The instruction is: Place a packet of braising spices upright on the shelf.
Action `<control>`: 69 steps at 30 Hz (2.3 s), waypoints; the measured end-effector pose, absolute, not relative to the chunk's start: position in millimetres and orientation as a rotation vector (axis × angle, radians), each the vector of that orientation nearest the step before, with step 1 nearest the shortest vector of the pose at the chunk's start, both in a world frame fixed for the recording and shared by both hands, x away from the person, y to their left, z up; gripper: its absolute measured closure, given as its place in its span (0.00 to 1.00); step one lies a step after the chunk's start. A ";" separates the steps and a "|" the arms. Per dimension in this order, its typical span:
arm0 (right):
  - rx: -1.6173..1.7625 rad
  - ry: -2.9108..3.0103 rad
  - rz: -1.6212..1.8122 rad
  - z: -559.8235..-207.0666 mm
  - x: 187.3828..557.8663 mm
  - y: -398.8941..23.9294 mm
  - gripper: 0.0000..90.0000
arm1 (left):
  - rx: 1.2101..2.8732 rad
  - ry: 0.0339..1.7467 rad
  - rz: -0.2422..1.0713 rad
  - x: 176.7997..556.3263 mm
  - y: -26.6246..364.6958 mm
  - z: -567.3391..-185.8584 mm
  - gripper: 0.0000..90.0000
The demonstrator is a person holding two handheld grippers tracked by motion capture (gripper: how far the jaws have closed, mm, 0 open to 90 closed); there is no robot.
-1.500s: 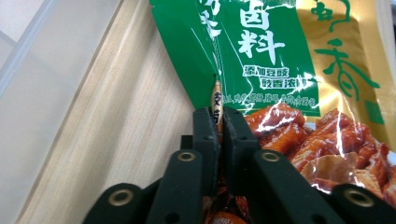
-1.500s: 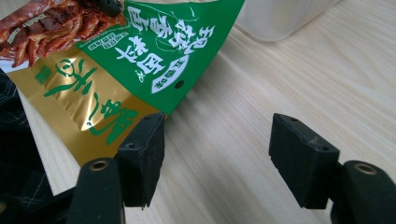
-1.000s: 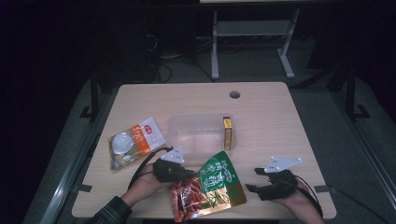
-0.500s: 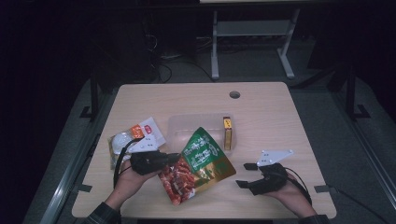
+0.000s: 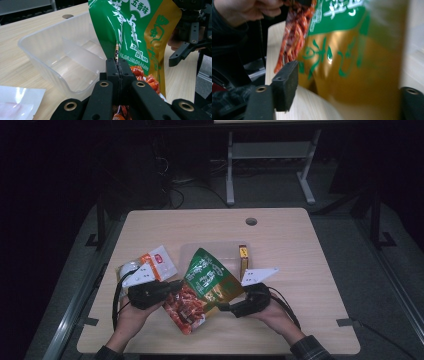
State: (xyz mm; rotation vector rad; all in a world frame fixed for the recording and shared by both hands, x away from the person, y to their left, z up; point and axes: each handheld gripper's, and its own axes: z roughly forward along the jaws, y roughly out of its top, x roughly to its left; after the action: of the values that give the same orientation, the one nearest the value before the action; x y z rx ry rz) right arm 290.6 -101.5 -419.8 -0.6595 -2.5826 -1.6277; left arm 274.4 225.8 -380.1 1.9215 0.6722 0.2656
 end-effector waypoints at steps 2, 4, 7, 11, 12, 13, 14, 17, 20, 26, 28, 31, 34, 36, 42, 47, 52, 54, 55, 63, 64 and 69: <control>-0.655 -2.553 -1.649 -419.1 292.8 -97.3 0.41 | 1.921 0.676 0.272 274.1 227.4 -380.7 1.00; -0.655 -2.521 -1.667 -418.8 295.1 -94.8 0.44 | 1.914 0.682 0.271 274.0 228.3 -381.3 1.00; -0.665 -2.475 -1.681 -420.5 298.4 -92.4 0.53 | 1.907 0.683 0.273 274.0 228.4 -381.5 1.00; -0.673 -2.427 -1.716 -422.2 300.6 -89.3 0.63 | 1.893 0.694 0.282 274.5 230.1 -381.7 1.00; -0.683 -2.419 -1.711 -422.3 300.7 -88.4 0.65 | 1.890 0.695 0.281 275.0 230.8 -381.7 1.00; -0.687 -2.421 -1.724 -422.4 300.8 -87.8 0.69 | 1.884 0.698 0.277 275.3 231.3 -381.6 1.00; -0.686 -2.420 -1.736 -422.1 300.9 -87.9 0.74 | 1.879 0.698 0.275 275.6 231.9 -381.5 1.00; -0.687 -2.396 -1.766 -421.0 302.3 -89.1 0.87 | 1.870 0.695 0.270 275.4 231.5 -381.8 1.00; -0.687 -2.412 -1.770 -419.6 302.1 -88.2 0.92 | 1.877 0.688 0.276 275.2 230.8 -382.5 1.00; -0.703 -2.410 -1.746 -416.1 303.1 -89.5 0.97 | 1.874 0.681 0.262 271.6 231.3 -384.8 0.99; -0.706 -2.430 -1.735 -414.6 302.9 -89.8 0.98 | 1.877 0.681 0.262 269.4 230.5 -385.9 0.99; -0.692 -2.433 -1.722 -411.7 302.8 -90.9 0.99 | 1.883 0.668 0.256 267.8 232.4 -385.7 0.99; -0.657 -2.449 -1.722 -405.4 303.2 -93.2 0.99 | 1.897 0.658 0.266 265.9 232.9 -387.8 0.97; -0.640 -2.458 -1.714 -401.1 303.0 -94.4 1.00 | 1.909 0.659 0.259 265.0 233.4 -390.6 0.96; -0.560 -2.504 -1.680 -392.7 302.5 -98.8 1.00 | 1.926 0.667 0.263 266.7 236.6 -395.1 0.89; -0.533 -2.498 -1.688 -386.9 301.0 -101.8 1.00 | 1.970 0.676 0.249 268.2 238.0 -401.0 0.70; -0.534 -2.482 -1.708 -380.8 301.0 -105.6 1.00 | 1.995 0.655 0.273 264.4 237.7 -401.0 0.58; -0.542 -2.473 -1.721 -378.8 301.9 -107.7 1.00 | 1.996 0.654 0.280 262.0 238.7 -400.2 0.55; -0.545 -2.475 -1.726 -376.9 302.2 -109.0 1.00 | 1.994 0.657 0.278 260.2 239.3 -400.0 0.54; -0.584 -2.459 -1.807 -354.8 304.7 -119.8 1.00 | 2.033 0.685 0.240 252.5 246.2 -410.7 0.39; -0.593 -2.464 -1.814 -351.9 305.5 -121.1 1.00 | 2.048 0.684 0.240 251.7 246.6 -412.3 0.37; -0.677 -2.478 -1.853 -337.7 311.9 -127.4 1.00 | 2.089 0.691 0.227 249.9 244.7 -419.2 0.26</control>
State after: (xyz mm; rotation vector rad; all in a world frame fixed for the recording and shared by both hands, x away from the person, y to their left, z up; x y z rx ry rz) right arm 311.9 -127.4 -337.7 -0.6767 -2.4781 -1.8531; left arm 249.9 244.7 -419.2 2.0890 0.6911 0.2272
